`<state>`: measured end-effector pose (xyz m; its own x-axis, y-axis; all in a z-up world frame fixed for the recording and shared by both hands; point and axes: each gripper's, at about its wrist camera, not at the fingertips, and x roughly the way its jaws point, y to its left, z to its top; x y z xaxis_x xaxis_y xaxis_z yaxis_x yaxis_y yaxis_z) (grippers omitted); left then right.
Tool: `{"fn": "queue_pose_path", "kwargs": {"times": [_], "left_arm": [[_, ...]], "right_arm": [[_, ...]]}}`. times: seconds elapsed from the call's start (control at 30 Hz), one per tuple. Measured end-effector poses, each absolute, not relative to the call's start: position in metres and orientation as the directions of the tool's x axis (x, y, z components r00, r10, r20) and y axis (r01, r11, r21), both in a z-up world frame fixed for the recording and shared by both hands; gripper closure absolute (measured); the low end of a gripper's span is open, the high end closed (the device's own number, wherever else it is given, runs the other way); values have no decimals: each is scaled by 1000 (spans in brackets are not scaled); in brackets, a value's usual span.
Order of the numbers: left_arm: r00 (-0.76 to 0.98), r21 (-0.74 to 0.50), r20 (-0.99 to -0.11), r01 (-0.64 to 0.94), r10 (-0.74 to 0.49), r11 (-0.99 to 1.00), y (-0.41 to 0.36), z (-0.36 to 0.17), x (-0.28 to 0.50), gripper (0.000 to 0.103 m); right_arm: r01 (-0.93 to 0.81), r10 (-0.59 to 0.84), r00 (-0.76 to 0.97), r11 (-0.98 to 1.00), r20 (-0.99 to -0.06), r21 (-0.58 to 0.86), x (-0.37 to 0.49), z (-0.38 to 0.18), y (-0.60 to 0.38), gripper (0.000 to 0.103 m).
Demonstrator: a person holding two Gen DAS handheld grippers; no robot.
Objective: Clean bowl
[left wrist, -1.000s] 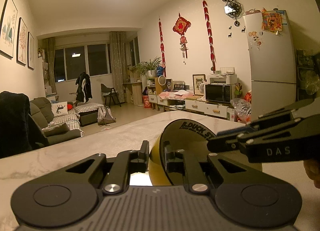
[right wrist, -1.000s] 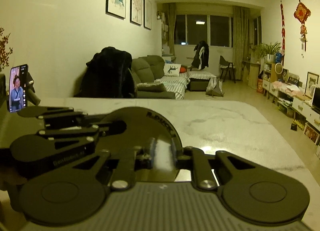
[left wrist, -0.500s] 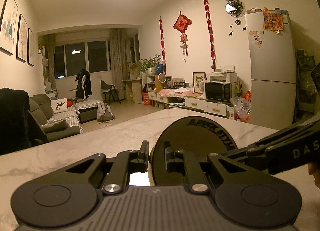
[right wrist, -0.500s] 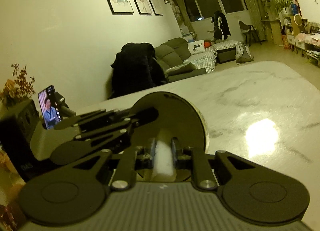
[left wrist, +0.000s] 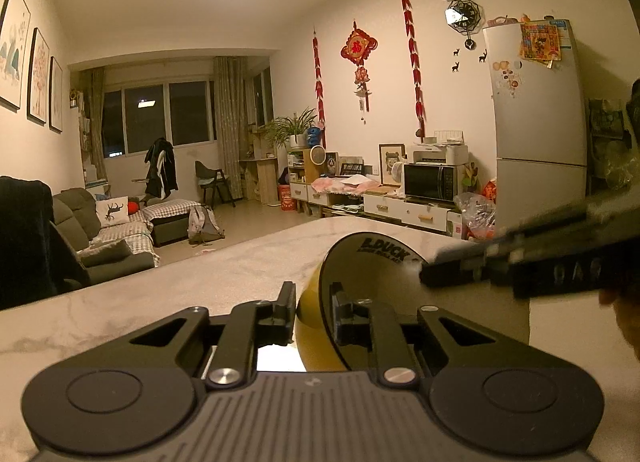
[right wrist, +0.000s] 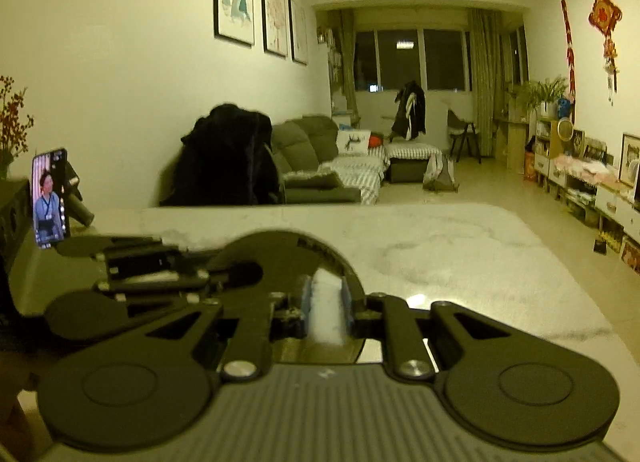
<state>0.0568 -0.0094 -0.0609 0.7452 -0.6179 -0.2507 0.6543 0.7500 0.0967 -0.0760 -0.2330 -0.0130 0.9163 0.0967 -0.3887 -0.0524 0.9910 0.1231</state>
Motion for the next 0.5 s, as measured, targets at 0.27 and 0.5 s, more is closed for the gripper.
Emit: {"fn": "queue_pose_path", "kwargs": {"times": [0.27, 0.5], "left_arm": [[747, 95, -254, 652, -615, 752, -5, -66, 52, 86], [741, 93, -253, 659, -622, 746, -3, -65, 50, 85]], "right_arm": [[-85, 241, 859, 937, -451, 339, -67, -32, -247, 86], [-76, 178, 892, 965, -416, 249, -71, -21, -239, 86]]}}
